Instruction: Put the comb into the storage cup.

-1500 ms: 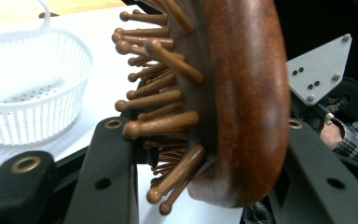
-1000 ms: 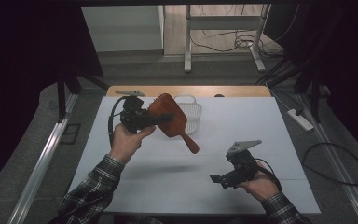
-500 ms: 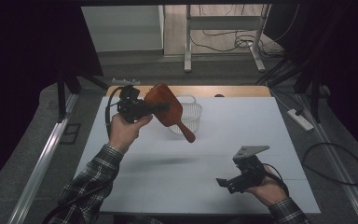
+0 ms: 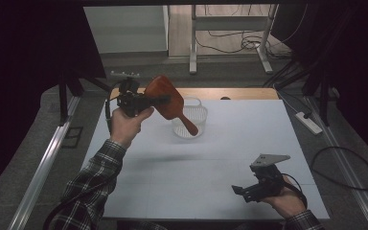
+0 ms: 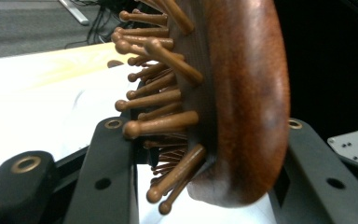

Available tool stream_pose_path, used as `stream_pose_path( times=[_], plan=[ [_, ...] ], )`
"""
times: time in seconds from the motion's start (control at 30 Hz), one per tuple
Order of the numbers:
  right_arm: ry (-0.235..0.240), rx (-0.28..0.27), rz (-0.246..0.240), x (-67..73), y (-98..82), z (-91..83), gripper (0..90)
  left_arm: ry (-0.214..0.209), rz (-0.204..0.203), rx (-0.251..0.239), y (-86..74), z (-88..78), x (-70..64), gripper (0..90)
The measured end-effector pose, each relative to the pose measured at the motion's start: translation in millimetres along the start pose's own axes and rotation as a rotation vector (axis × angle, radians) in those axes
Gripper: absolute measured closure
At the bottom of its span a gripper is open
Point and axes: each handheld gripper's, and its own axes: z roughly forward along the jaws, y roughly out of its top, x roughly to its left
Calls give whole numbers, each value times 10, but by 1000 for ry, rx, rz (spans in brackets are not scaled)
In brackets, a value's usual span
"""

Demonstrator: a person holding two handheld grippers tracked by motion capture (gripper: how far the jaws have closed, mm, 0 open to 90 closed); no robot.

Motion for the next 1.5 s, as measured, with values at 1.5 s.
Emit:
stream_pose_path(
  times=[1.5],
  plan=[
    [-104, 14, 112, -73, -346, -400, 0, 167, -43, -33, 284, 552, 123, 589]
  ],
)
